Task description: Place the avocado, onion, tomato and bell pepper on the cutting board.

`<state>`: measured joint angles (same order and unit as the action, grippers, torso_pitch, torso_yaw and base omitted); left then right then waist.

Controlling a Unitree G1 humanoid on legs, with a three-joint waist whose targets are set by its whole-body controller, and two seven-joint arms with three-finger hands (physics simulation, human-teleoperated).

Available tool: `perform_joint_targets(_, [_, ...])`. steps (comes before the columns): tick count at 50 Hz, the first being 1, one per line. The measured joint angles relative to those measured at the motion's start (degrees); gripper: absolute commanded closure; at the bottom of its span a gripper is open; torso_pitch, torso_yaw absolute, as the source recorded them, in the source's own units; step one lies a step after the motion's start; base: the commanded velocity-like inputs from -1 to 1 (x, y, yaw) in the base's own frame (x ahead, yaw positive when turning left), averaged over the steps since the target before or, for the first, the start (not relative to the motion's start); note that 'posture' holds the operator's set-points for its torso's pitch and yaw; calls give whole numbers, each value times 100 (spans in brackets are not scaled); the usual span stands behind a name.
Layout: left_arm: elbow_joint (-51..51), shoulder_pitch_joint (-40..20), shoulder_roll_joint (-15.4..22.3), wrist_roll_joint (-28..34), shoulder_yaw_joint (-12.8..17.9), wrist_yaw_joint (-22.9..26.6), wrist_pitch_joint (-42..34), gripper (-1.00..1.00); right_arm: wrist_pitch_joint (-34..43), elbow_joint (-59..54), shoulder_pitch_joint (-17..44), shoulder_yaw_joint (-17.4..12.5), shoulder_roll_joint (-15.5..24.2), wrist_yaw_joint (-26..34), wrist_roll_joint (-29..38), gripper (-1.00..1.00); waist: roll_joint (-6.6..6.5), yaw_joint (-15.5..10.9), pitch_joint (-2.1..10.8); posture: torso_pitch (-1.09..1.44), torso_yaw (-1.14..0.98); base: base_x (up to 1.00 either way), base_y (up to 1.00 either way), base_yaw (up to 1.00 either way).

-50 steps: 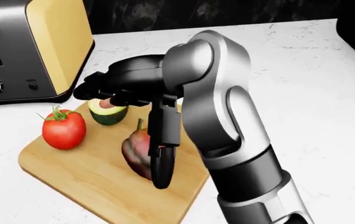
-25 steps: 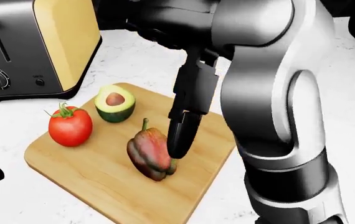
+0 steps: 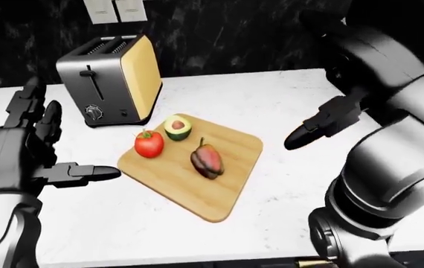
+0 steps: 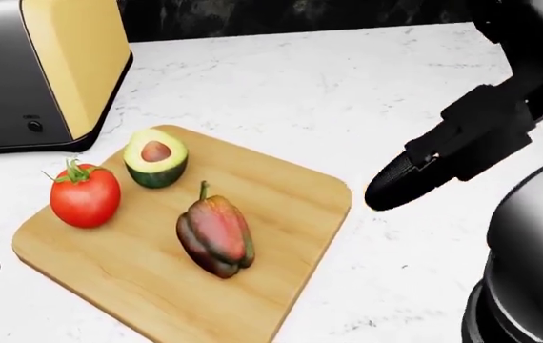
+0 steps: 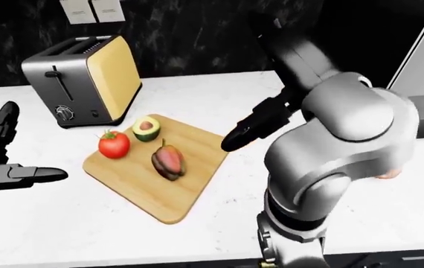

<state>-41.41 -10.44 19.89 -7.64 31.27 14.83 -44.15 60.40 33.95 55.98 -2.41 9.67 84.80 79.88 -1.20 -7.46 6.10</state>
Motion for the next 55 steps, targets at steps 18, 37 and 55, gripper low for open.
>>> perform_joint_targets(18, [63,14,-38,51,-114,-53,25,-100,-287,1318,-429,-1030,494,770,1441,-100,-68,630,-196,-16,0,0,0,0])
perform_joint_targets(37, [52,-22,-51,63,-133,-87,10,-100,3210,1982,-2019,-986,4699,770,-467,-100,115,739,-181,-16,0,0,0,0])
perform_joint_targets(55, [56,-89,-20,65,-199,-144,-34,-100,587,2196,-4490,-5534,2376,-1410,-3340,-100,107,754,-139,-16,0,0,0,0])
